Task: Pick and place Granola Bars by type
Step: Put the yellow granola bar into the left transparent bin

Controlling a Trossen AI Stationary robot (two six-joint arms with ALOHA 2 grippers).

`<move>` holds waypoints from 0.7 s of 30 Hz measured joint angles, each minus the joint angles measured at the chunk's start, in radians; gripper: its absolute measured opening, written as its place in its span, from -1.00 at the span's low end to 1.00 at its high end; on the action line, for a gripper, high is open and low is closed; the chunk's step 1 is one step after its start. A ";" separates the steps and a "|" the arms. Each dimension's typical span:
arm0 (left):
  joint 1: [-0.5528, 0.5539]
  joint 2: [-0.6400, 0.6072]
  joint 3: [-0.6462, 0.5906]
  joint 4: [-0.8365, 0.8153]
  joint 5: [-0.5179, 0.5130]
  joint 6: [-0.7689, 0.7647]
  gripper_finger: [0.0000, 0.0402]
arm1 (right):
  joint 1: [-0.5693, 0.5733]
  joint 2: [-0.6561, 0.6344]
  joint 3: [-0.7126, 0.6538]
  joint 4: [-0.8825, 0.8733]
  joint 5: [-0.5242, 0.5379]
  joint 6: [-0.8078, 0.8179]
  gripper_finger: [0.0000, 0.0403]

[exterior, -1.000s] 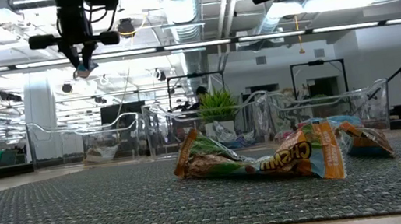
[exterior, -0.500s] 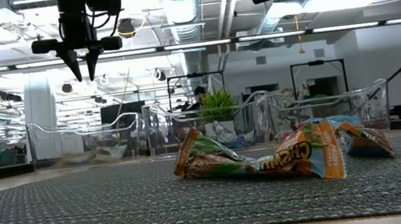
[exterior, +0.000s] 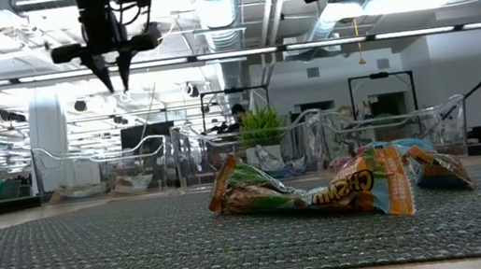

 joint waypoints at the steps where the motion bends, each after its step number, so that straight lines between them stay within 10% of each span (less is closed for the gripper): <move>1: -0.019 0.000 0.000 0.017 0.000 -0.001 -0.38 | 0.003 -0.004 0.000 0.001 0.000 0.000 -0.41; 21: -0.634 0.011 0.001 0.466 0.071 -0.208 -0.41 | 0.079 -0.003 0.043 -0.169 -0.127 0.071 -0.41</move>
